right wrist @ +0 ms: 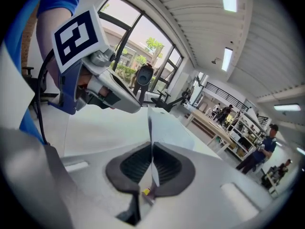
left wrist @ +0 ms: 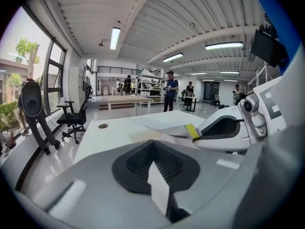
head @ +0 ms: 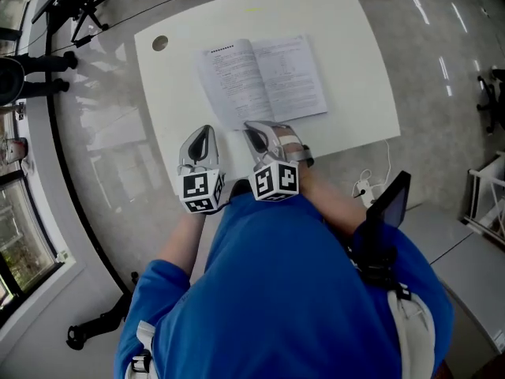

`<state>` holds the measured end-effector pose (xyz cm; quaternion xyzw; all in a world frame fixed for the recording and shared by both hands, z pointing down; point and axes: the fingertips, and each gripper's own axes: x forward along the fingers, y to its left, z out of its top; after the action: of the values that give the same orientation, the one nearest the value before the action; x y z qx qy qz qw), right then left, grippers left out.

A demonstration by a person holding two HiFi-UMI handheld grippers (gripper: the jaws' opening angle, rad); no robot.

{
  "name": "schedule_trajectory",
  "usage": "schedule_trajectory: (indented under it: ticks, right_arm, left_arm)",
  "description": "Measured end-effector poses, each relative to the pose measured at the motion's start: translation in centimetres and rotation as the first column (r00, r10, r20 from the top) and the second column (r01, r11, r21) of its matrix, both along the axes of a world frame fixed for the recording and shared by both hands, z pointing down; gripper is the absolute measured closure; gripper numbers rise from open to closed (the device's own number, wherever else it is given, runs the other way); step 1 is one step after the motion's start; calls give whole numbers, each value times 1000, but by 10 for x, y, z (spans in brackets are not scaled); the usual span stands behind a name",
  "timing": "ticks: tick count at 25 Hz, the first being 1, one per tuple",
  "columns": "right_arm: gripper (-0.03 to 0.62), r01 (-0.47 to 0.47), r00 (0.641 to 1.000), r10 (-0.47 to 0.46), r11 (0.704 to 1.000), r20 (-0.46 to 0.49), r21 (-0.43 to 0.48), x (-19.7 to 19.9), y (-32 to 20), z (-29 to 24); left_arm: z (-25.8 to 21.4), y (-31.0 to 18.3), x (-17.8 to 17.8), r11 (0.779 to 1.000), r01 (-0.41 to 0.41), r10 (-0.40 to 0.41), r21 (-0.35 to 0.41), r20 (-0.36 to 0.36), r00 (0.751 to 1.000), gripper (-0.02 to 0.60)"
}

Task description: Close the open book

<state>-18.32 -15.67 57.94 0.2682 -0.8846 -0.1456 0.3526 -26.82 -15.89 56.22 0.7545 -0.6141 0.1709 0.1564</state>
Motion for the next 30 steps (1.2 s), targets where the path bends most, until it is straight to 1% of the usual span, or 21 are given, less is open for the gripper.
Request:
schedule_trajectory:
  ticks: [4, 8, 11, 14, 17, 19, 23, 26, 30]
  right_arm:
    - [580, -65, 996, 66, 998, 52, -24, 23, -2, -10]
    - [582, -135, 987, 138, 990, 83, -46, 48, -11, -17]
    - [582, -189, 974, 197, 979, 111, -83, 64, -18, -19]
    - [582, -245, 953, 266, 958, 147, -151, 80, -25, -18]
    - [582, -297, 925, 335, 931, 177, -213, 97, -29, -15]
    - [582, -325, 907, 376, 911, 191, -253, 108, -33, -12]
    - [582, -367, 867, 451, 865, 210, -343, 126, -43, -4]
    - [582, -391, 832, 509, 821, 222, -416, 139, -49, 4]
    - [582, -408, 768, 591, 748, 246, -524, 152, -55, 20]
  left_arm:
    - [-8, -4, 20, 999, -39, 39, 11, 9, 999, 574]
    - [-15, -14, 39, 996, -82, 82, 26, 16, 997, 574]
    - [-21, -23, 51, 993, -110, 109, 38, 21, 994, 574]
    - [-24, -30, 63, 990, -134, 133, 45, 26, 991, 574]
    - [-27, -35, 74, 987, -155, 153, 44, 39, 987, 574]
    - [-26, -39, 81, 983, -174, 172, 56, 51, 984, 574]
    - [-24, -47, 94, 978, -201, 198, 50, 58, 979, 574]
    - [-23, -51, 103, 976, -214, 211, 43, 64, 975, 574]
    - [-22, -56, 112, 973, -227, 224, 32, 71, 972, 574]
